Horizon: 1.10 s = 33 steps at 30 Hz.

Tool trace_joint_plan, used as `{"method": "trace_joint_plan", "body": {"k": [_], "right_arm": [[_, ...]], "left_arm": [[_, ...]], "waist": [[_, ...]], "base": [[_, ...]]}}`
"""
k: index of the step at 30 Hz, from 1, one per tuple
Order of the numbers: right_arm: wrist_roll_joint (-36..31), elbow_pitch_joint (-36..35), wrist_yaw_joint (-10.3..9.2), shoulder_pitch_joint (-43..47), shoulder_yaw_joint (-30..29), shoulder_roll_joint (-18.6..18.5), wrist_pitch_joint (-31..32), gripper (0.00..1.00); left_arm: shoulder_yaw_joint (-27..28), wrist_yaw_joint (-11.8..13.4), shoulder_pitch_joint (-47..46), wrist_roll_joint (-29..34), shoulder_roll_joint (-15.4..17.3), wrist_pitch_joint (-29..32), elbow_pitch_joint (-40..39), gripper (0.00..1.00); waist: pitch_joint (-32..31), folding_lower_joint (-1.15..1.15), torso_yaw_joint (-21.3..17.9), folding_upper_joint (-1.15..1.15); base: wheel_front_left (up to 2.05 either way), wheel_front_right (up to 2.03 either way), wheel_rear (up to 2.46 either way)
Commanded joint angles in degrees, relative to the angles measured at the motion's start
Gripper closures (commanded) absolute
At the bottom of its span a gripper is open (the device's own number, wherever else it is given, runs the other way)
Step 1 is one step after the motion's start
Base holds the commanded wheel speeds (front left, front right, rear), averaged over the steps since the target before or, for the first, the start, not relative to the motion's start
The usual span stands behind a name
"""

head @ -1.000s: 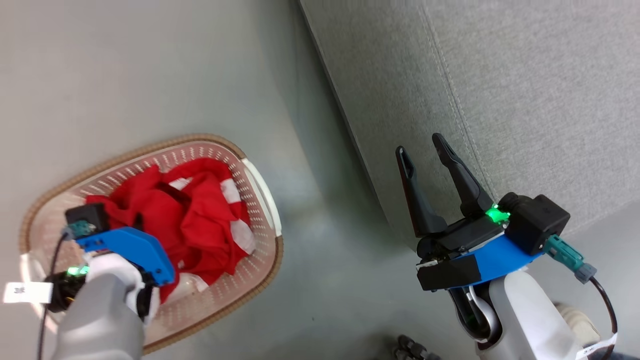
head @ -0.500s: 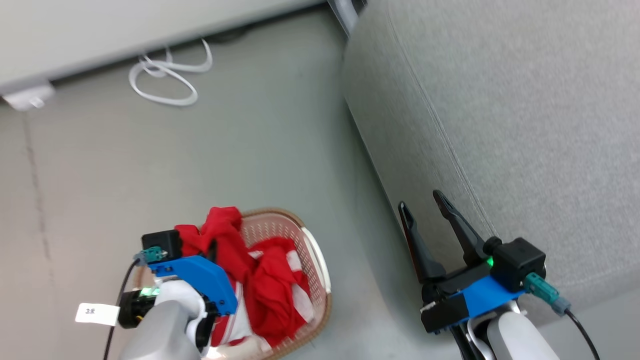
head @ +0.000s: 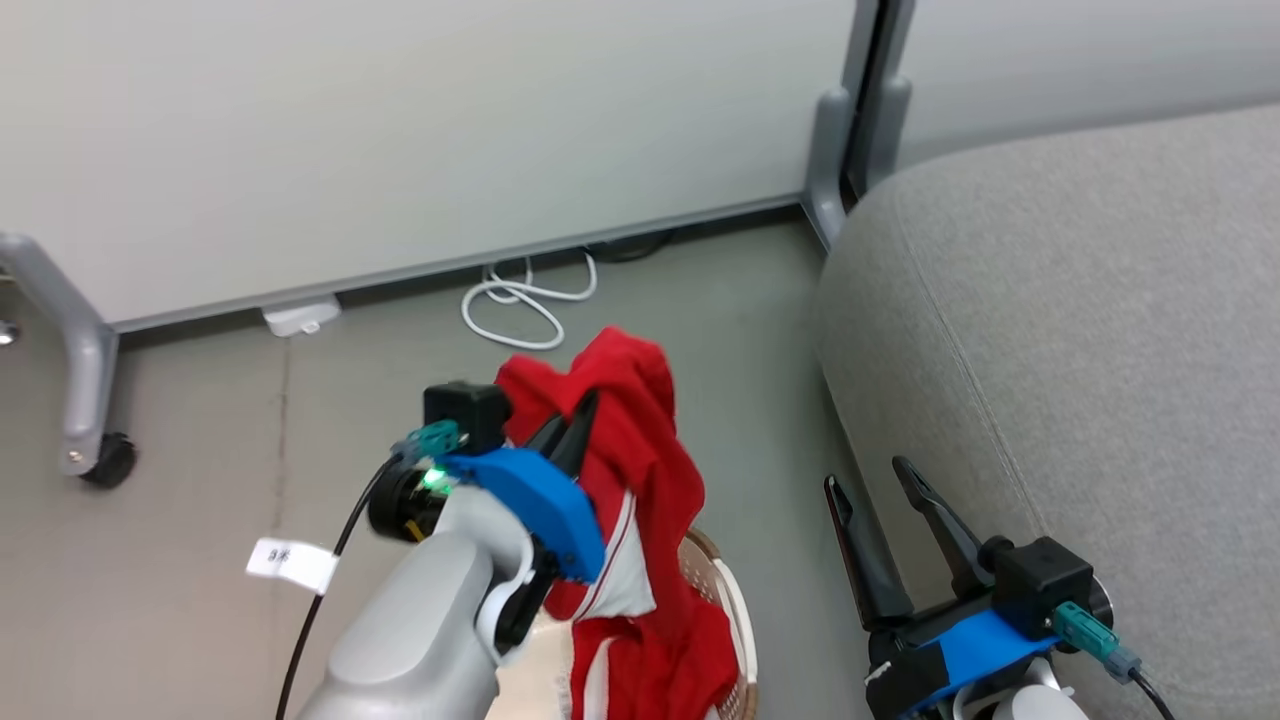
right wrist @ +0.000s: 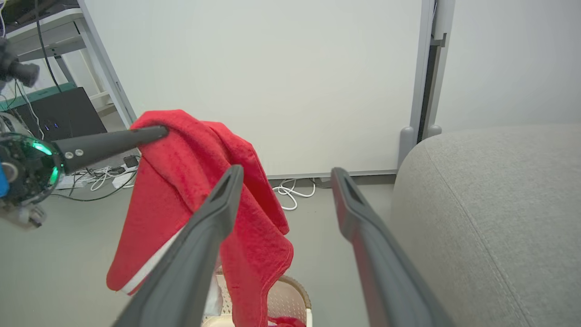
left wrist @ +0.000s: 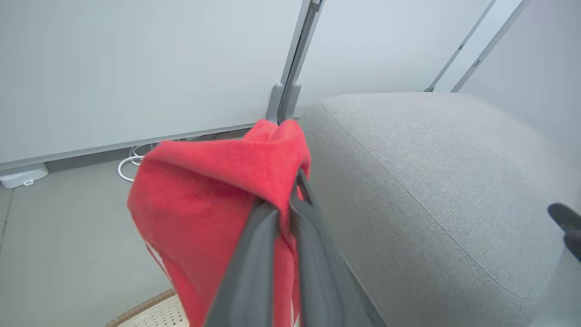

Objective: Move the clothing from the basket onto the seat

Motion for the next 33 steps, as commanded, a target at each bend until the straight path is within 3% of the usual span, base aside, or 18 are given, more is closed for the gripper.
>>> {"method": "trace_joint_plan", "body": {"k": [1,11,33], "right_arm": [[-0.46,0.23,0.03,0.92,-0.23,-0.19,-0.22,0.00],[-1.34,0.73,0.03,2.17,0.31,-0.19,0.85,0.00],[-1.73,-0.33,0.03,0.56,0.26,-0.19,3.38,0.00]], "left_arm": [[-1.17,-0.06,-1.46,-0.86,0.00,0.16,-1.51,1.00],[-10.02,-0.07,-9.15,-4.01,0.02,0.26,-8.98,1.00],[-21.19,2.17,-16.56,-12.43,0.02,-3.31,-7.72,1.00]], "waist": [[-2.09,0.02,1.91,0.00],[-4.86,0.02,2.17,0.00],[-5.35,0.02,-0.31,0.00]], "base": [[0.00,0.00,0.00],[0.00,0.00,0.00],[0.00,0.00,0.00]]}}
